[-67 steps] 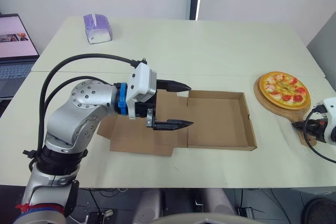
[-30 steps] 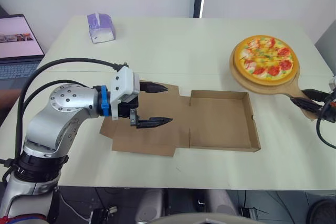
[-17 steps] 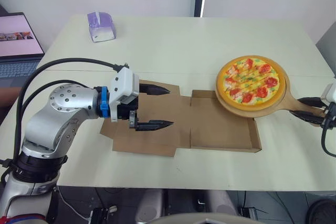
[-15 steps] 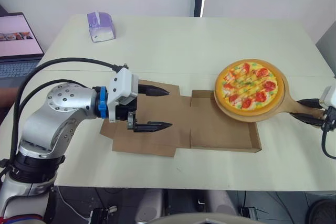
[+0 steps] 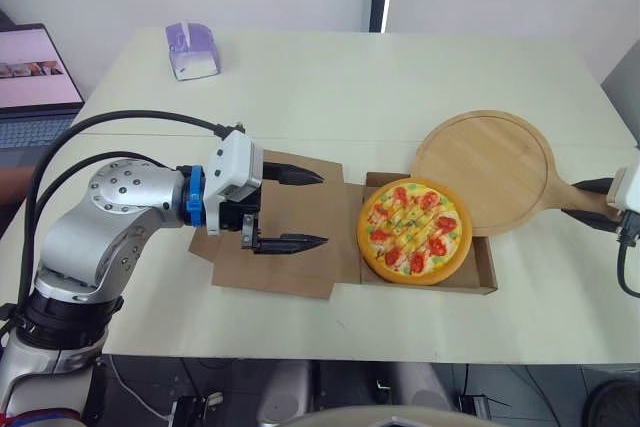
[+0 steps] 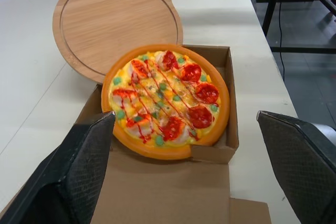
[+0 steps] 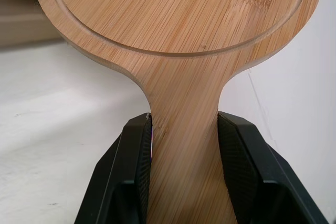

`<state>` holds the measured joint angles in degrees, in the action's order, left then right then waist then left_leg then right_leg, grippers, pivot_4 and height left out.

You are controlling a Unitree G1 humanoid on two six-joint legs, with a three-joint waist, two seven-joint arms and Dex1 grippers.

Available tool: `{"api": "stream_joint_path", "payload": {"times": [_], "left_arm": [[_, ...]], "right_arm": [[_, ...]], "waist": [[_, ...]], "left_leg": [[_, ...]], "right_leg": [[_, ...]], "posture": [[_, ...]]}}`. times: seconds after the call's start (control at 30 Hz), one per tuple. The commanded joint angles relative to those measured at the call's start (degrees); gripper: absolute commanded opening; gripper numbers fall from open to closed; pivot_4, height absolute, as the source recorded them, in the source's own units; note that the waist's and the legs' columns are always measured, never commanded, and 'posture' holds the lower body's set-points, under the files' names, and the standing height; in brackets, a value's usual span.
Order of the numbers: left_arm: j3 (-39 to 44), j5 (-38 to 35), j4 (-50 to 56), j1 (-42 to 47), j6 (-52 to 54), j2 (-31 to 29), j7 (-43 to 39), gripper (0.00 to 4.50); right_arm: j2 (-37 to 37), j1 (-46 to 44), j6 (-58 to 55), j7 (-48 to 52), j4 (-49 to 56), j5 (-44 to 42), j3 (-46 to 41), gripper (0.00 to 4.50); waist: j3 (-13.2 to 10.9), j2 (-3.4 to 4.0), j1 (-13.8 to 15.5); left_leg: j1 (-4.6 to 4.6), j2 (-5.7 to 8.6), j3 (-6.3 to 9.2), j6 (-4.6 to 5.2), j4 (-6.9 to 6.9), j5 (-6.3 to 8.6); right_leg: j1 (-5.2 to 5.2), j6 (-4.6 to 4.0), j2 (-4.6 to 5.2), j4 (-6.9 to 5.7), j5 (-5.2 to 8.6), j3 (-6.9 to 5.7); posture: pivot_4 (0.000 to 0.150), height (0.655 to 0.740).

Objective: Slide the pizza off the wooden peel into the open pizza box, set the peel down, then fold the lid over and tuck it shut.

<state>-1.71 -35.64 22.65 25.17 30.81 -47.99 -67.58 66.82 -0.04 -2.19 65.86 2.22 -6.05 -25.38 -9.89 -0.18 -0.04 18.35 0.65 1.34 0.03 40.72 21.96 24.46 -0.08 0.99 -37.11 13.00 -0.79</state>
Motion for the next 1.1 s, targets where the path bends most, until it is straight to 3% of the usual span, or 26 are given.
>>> {"api": "stream_joint_path", "payload": {"times": [0.03,0.27,0.4,0.63,0.83,1.1], "left_arm": [[1.01,-0.08,1.17,0.08,-0.50,-0.23,0.12,4.50],[0.91,-0.05,1.19,0.12,-0.50,-0.24,0.09,4.50],[1.05,-0.63,1.76,0.11,-0.19,-0.02,0.24,4.50],[2.36,-4.78,4.42,0.36,2.58,1.80,2.89,4.50],[2.38,-6.78,5.97,2.23,4.77,3.62,6.33,4.50],[1.44,-8.30,6.63,5.80,7.77,6.97,10.59,4.50]], "right_arm": [[2.59,-4.92,3.92,-3.15,-3.79,0.47,-2.57,1.59],[4.91,-10.74,4.56,-4.46,-14.96,-1.21,-4.61,1.59],[1.69,-7.93,-2.77,-5.20,-15.70,-4.51,-8.45,1.59],[-11.20,3.88,-19.54,-11.48,-4.45,-10.99,-16.11,1.59],[-21.39,10.56,-31.80,-19.17,6.52,-15.29,-17.80,1.59],[-26.11,10.61,-39.99,-28.16,9.92,-14.86,-13.66,1.59]], "waist": [[0.00,0.00,-0.02],[-0.01,0.01,-0.02],[0.00,0.01,0.11],[0.02,0.10,0.29],[0.07,0.32,0.09],[0.07,0.33,0.04]], "left_leg": [[0.00,0.00,0.00,0.00,0.00,0.00],[-0.01,0.00,0.01,0.00,0.00,0.00],[0.03,0.00,0.03,0.00,0.00,0.00],[0.24,0.00,0.09,0.01,0.02,0.01],[0.21,0.00,0.04,0.00,0.03,0.00],[0.20,0.01,0.01,-0.02,0.06,-0.01]], "right_leg": [[0.00,0.00,0.00,0.00,0.00,0.00],[0.00,-0.02,0.00,0.00,0.00,-0.01],[0.00,-0.02,0.01,0.01,0.00,-0.02],[-0.01,-0.01,0.02,-0.02,-0.01,-0.05],[0.01,0.00,0.02,-0.09,-0.01,0.01],[0.00,0.02,-0.01,-0.11,-0.01,0.04]], "posture": [[0.150,0.7251],[0.150,0.7251],[0.150,0.7251],[0.150,0.7251],[0.150,0.7251],[0.150,0.7251]]}}
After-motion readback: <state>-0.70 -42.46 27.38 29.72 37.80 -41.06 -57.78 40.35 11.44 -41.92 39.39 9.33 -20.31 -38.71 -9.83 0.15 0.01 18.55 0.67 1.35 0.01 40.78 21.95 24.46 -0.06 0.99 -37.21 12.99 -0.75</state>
